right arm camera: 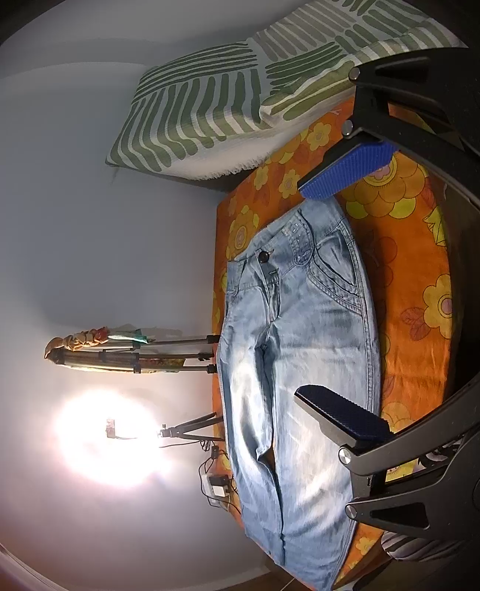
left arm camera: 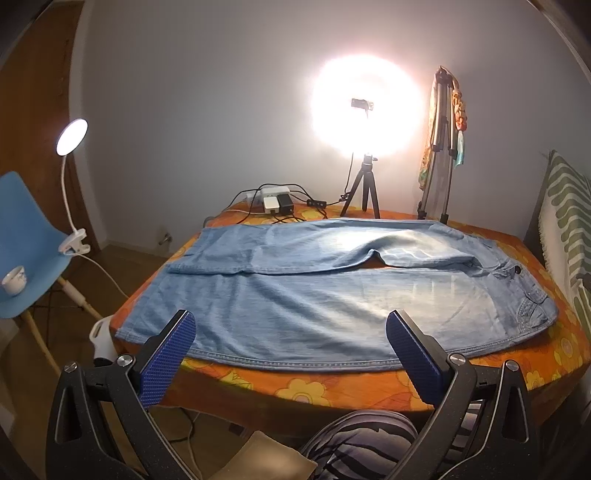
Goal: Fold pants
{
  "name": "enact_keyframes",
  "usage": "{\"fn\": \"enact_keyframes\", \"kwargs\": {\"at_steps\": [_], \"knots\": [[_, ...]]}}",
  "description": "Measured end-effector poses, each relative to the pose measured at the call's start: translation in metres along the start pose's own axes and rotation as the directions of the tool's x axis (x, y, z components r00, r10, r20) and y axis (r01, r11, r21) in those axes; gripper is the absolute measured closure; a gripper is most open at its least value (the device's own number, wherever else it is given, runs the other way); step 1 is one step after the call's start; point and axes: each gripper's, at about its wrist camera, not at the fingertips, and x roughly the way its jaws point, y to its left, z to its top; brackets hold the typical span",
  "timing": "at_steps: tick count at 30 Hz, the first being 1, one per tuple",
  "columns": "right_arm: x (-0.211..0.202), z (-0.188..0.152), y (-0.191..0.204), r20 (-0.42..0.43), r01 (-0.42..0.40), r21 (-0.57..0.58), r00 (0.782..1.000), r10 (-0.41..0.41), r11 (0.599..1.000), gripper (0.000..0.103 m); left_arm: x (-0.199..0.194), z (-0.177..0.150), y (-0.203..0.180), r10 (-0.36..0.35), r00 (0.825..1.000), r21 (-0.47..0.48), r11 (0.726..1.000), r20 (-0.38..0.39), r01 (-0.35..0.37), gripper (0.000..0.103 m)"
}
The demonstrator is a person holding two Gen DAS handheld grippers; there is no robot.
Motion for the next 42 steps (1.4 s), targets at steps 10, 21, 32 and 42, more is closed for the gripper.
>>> {"fn": "enact_keyframes", "kwargs": {"at_steps": [10, 21, 32, 42], "knots": [[0.000, -0.005, 0.012, 0.006, -0.023, -0.007, 1.000, 0.023, 1.000, 0.001, 0.001, -0.001, 0.005, 0.006, 1.000, -0.012, 1.000, -0.004, -0.007, 0.000], [-0.002, -0.006, 0.016, 0.009, -0.028, -0.014, 1.000, 0.028, 1.000, 0.001, 0.001, -0.002, 0.008, 0.009, 1.000, -0.019, 1.000, -0.005, -0.009, 0.000], [-0.004, -0.006, 0.021, 0.009, -0.033, -0.020, 0.999, 0.034, 0.999, 0.001, 0.003, -0.002, 0.012, 0.013, 1.000, -0.020, 1.000, -0.007, -0.013, 0.000], [-0.004, -0.005, 0.021, 0.009, -0.032, -0.020, 0.999, 0.032, 0.999, 0.001, 0.003, -0.001, 0.014, 0.015, 1.000, -0.024, 1.000, -0.010, -0.015, 0.000]]}}
